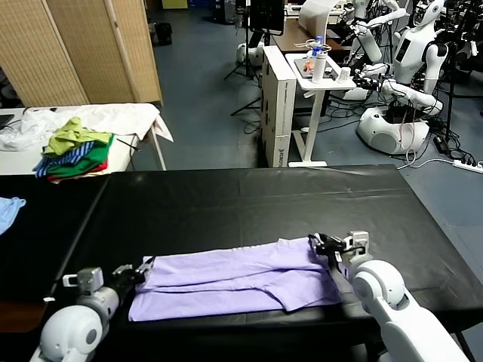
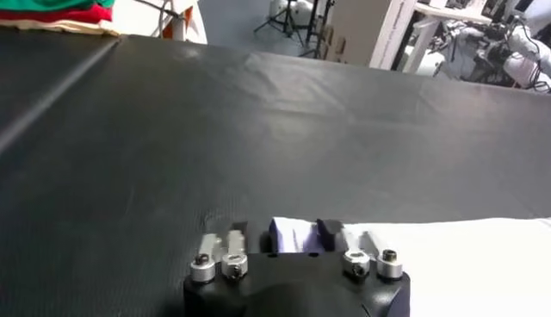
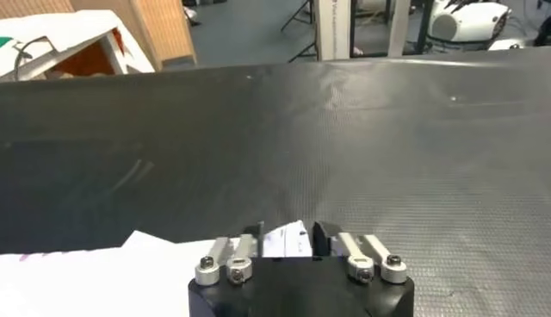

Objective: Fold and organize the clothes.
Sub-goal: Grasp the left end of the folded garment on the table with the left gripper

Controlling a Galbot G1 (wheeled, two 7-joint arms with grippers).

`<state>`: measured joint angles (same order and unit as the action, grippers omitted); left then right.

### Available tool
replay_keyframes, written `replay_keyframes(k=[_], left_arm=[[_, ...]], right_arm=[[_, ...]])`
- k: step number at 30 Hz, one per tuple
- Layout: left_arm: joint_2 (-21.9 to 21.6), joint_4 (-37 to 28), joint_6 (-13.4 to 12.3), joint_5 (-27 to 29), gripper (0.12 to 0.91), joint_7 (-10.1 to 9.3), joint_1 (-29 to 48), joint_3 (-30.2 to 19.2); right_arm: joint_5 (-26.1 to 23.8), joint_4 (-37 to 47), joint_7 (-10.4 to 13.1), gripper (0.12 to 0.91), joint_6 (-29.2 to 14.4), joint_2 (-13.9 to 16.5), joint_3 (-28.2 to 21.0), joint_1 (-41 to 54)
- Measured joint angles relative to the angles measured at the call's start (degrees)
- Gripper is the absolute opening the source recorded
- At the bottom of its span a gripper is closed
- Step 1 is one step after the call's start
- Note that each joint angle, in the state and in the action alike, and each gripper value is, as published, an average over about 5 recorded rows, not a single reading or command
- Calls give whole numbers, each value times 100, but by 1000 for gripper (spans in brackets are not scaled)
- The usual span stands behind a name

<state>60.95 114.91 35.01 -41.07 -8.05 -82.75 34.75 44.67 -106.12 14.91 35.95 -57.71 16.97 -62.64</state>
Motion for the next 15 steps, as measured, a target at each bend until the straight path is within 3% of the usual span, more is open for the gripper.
replay_keyframes(k=[3,9,12,15], left_arm=[[37,-77,-41,82,159,33,88,-63],[71,-234,-70,118,157,107,335,-228],[65,-236,-56,117,157,104,406,-256],[38,-172,-51,133,188,96,379,-218]], right_arm=[[-58,-78,61,145,-10,-73,102,-111],[-46,-180,66,146,20,-188,301,-271],[-22,-216,-49,208,38,-164,352,-278],[16,-286,-183,370,41,-86,390,-286]])
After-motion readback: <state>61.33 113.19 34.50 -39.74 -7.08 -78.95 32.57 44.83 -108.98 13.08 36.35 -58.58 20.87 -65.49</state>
